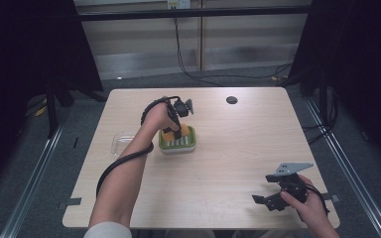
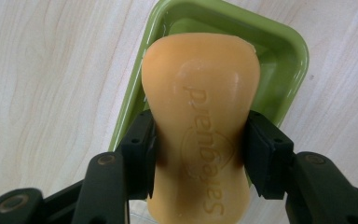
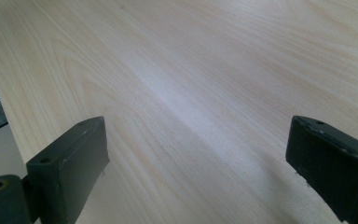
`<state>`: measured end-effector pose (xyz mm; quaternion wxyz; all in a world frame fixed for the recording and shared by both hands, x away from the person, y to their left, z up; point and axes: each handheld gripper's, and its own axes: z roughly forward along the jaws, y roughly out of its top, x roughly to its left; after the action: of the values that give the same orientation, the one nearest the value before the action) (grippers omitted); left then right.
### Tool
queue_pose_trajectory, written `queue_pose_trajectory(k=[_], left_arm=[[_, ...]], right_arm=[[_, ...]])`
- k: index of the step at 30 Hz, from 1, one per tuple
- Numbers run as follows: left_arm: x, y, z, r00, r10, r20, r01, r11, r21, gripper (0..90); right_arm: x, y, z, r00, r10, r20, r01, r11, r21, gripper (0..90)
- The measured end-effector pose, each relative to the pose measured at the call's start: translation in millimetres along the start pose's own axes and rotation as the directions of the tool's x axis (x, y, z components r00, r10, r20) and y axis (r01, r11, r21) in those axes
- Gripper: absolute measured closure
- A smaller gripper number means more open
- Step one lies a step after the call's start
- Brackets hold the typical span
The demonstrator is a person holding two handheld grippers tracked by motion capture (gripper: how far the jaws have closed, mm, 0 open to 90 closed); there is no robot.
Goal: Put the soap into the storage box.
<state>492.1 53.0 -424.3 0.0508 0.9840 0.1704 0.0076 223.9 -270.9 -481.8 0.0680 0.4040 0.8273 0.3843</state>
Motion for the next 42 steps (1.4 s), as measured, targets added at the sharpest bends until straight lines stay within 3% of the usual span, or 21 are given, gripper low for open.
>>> queue_pose_trajectory(k=[23, 24, 38, 39, 42], left_arm=[[0.7, 1.6, 8.9, 0.9996, 0.028, 0.004, -0.028, 0.9995, 0.01, 49.8], [0.0, 1.7, 9.7, 0.9999, 0.013, 0.005, -0.013, 0.9999, 0.003, 49.8], [-0.3, 1.3, 15.1, 1.0, -0.006, -0.001, 0.006, 0.9999, -0.014, 49.8], [0.8, 1.5, 14.2, 0.9999, 0.01, -0.001, -0.01, 0.9999, -0.002, 49.8], [0.0, 1.9, 15.5, 0.9999, 0.01, -0.013, -0.01, 0.9999, -0.01, 49.8]], right_arm=[[0.3, 0.0, 1.5, 1.0, -0.001, -0.001, 0.001, 1.0, 0.002, 5.2], [0.5, 0.1, 1.6, 1.0, -0.001, -0.002, 0.001, 1.0, 0.002, 5.2], [0.0, -0.1, 1.0, 1.0, 0.001, -0.003, -0.001, 1.0, 0.001, 5.2], [-0.1, -0.2, 1.0, 1.0, 0.001, -0.002, -0.001, 1.0, 0.002, 5.2], [0.1, -0.2, 1.1, 1.0, 0.0, -0.001, 0.0, 1.0, 0.002, 5.3]])
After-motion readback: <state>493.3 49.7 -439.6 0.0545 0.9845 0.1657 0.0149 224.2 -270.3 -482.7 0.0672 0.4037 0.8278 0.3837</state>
